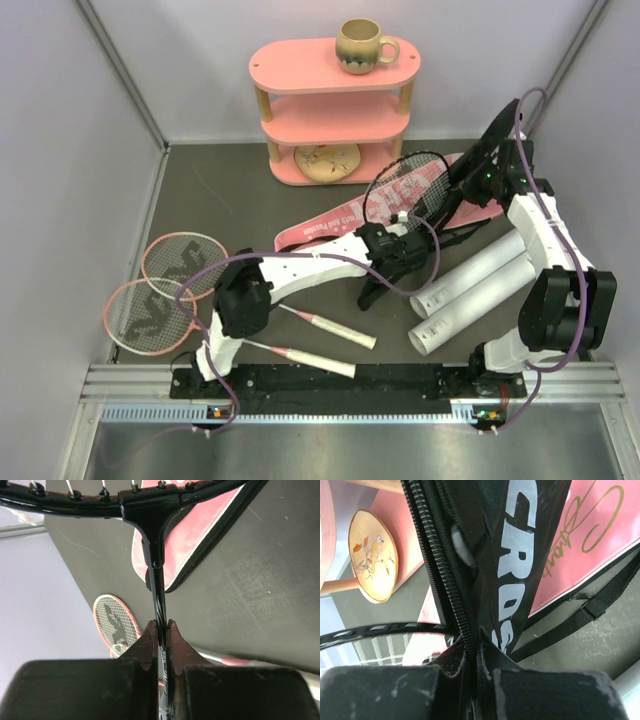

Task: Pack up the badminton gear
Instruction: Place the racket in the racket bag.

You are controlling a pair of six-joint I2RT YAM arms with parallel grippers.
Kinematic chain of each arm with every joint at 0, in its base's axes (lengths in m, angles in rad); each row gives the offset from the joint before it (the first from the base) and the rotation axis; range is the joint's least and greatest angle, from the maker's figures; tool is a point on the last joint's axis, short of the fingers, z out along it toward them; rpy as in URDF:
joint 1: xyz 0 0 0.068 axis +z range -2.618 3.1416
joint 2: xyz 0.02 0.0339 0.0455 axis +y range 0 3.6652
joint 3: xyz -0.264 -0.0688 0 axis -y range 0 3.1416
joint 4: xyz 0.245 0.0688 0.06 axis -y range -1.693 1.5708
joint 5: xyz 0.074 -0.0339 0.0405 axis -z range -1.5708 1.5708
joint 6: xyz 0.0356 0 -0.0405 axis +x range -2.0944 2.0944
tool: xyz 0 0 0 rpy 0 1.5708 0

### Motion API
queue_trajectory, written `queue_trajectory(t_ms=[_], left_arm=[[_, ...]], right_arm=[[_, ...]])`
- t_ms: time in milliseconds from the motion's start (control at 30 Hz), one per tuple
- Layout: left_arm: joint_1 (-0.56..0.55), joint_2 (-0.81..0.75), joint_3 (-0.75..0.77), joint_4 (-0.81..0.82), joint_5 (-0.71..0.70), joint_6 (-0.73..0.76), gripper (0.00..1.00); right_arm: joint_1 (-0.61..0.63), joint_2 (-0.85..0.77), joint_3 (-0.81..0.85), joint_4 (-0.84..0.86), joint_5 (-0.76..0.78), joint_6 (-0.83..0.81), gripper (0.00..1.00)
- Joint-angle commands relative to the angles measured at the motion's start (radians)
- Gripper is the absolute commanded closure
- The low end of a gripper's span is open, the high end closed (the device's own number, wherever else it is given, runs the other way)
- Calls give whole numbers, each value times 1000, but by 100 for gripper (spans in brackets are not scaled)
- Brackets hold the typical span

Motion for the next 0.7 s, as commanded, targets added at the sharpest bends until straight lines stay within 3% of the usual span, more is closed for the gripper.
queue_trajectory(t_ms=[0, 200, 500, 667], left_arm=[[-22, 100, 26, -61, -88, 19, 100], [-20, 139, 55, -64, -108, 14, 100], [-53, 189, 302, -8, 120, 163, 100], [-51, 206, 314, 110, 185, 238, 100]], right_arm=[[-2, -75, -3, 54, -61, 90, 100], [14, -79, -47, 71, -94, 131, 100], [109, -102, -237, 270, -202, 120, 100], [127, -130, -317, 441, -272, 166, 100]])
